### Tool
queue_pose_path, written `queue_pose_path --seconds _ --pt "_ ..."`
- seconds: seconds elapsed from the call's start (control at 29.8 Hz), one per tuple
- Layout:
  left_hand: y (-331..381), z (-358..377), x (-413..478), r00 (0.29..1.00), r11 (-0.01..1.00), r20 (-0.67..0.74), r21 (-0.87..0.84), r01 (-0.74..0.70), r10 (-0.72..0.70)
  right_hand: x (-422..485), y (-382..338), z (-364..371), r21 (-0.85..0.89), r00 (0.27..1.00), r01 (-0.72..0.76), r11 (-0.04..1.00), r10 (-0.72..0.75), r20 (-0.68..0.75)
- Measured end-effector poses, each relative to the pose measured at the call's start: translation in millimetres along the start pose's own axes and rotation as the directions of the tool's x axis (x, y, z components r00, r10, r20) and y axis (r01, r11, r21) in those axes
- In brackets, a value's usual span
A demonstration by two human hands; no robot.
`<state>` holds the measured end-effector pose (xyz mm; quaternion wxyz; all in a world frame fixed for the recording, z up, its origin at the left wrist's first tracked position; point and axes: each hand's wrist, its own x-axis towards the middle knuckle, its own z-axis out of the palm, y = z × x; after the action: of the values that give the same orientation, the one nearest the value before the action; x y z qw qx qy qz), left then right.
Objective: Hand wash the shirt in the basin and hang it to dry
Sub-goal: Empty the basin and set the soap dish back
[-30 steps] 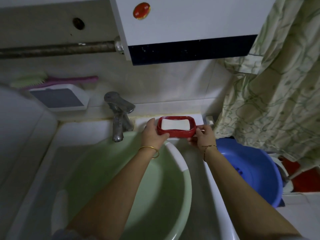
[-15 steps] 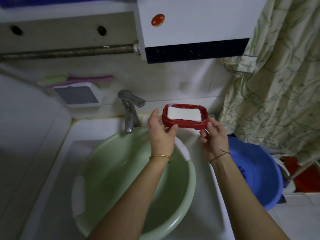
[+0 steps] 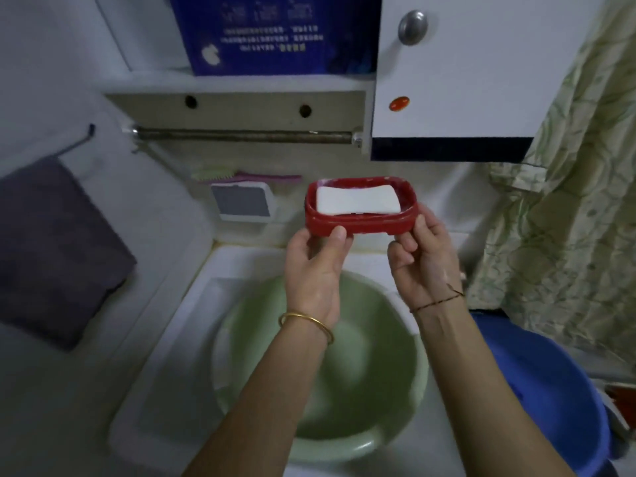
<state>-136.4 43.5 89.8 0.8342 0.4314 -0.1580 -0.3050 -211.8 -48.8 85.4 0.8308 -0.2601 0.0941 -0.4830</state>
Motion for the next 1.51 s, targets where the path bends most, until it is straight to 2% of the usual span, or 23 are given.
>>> queue_pose_path --seconds 0.1,0.27,0.44,0.6,0.84,1.01,1.24,1.51 --pt "39 -8 3 0.995 0.995 0.015 -0.038 -0.095 0.096 6 25 47 0.031 0.997 -0.065 0.997 0.063 0.049" --pt "106 -16 35 0.965 0.962 -0.053 -0.08 -0.261 0.257 28 58 128 -0.022 0.979 -0.146 0.989 0.148 0.144" --pt "161 -26 78 0.947 0.947 -0.137 -0.097 -0.305 0.291 58 80 185 -0.124 0.94 -0.217 0.968 0.242 0.242" --pt "189 -34 114 0.913 0.936 -0.247 -0.048 -0.347 0.326 83 104 222 -0.204 0.932 -0.255 0.945 0.296 0.208" --pt "196 -45 139 0.862 0.933 -0.391 -0.023 -0.359 0.322 91 127 242 -0.261 0.931 -0.302 0.917 0.343 0.125" --pt "204 -35 151 0.781 0.898 -0.483 0.025 -0.439 0.395 97 130 249 -0.24 0.938 -0.291 0.926 0.325 0.119" --pt "205 -26 156 0.807 0.915 -0.459 0.035 -0.401 0.372 103 128 247 -0.321 0.936 -0.286 0.903 0.334 0.107" --pt "199 -43 165 0.793 0.876 -0.389 0.088 -0.475 0.469 105 121 236 -0.43 0.924 -0.246 0.869 0.344 0.166"
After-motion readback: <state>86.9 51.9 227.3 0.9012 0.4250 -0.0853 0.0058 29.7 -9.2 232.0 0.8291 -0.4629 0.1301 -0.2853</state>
